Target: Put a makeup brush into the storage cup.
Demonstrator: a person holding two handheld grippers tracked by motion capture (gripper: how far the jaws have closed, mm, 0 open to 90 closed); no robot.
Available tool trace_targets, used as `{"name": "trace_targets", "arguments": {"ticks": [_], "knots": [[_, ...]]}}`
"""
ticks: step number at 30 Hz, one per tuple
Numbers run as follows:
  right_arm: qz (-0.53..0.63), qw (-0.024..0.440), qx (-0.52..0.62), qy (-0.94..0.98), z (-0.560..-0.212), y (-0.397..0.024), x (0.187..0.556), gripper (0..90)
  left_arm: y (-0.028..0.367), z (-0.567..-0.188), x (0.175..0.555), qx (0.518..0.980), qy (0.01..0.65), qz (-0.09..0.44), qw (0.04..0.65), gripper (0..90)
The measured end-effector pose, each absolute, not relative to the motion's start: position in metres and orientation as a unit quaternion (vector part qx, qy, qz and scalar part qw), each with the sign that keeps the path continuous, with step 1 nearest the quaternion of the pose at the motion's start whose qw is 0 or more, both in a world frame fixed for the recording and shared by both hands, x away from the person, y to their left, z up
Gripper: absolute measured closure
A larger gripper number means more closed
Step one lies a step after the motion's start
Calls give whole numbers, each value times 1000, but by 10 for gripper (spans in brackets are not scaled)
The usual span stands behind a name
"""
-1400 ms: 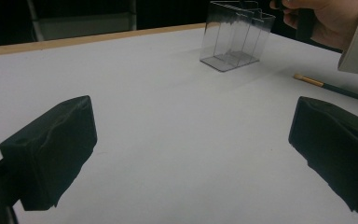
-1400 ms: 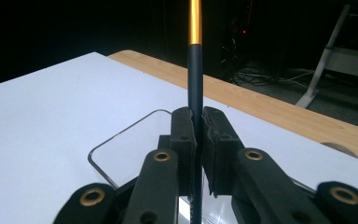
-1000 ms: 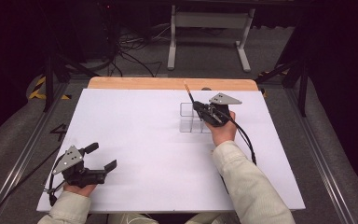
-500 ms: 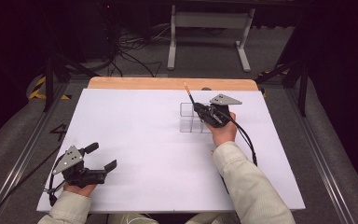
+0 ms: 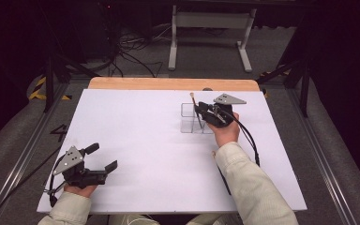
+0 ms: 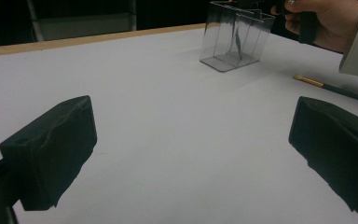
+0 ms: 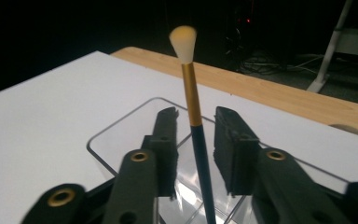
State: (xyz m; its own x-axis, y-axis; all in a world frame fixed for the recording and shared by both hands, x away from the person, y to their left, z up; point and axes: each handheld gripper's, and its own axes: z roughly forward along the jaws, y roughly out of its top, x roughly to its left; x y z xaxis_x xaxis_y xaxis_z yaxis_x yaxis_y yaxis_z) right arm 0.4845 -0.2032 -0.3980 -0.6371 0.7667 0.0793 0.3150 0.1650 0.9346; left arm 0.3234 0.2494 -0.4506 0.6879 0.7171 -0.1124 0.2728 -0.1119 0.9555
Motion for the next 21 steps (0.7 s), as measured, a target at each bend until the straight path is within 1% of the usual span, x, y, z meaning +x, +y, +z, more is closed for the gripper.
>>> {"name": "trace_targets", "arguments": {"ticks": [2, 4, 7, 12, 14, 15, 16, 18, 21], "knots": [[541, 208, 371, 725, -393, -206, 482, 618, 249, -451, 323, 717, 346, 196, 572, 15], [545, 213, 364, 725, -386, -208, 477, 537, 249, -451, 324, 716, 346, 195, 574, 15], [547, 219, 346, 730, -378, -209, 468, 469, 249, -450, 325, 716, 345, 196, 574, 15], [557, 223, 319, 734, -364, -216, 450, 395, 248, -449, 326, 715, 343, 198, 576, 14], [562, 222, 313, 733, -360, -220, 442, 377, 248, -448, 327, 715, 342, 199, 577, 13], [563, 228, 302, 735, -356, -225, 433, 341, 248, -447, 327, 715, 343, 198, 577, 12], [563, 228, 302, 735, -356, -225, 433, 341, 249, -447, 328, 715, 342, 199, 576, 12], [565, 236, 296, 733, -352, -231, 423, 294, 249, -446, 329, 713, 343, 199, 578, 12], [566, 232, 296, 733, -348, -240, 414, 243, 250, -445, 330, 710, 346, 201, 580, 11]]}}
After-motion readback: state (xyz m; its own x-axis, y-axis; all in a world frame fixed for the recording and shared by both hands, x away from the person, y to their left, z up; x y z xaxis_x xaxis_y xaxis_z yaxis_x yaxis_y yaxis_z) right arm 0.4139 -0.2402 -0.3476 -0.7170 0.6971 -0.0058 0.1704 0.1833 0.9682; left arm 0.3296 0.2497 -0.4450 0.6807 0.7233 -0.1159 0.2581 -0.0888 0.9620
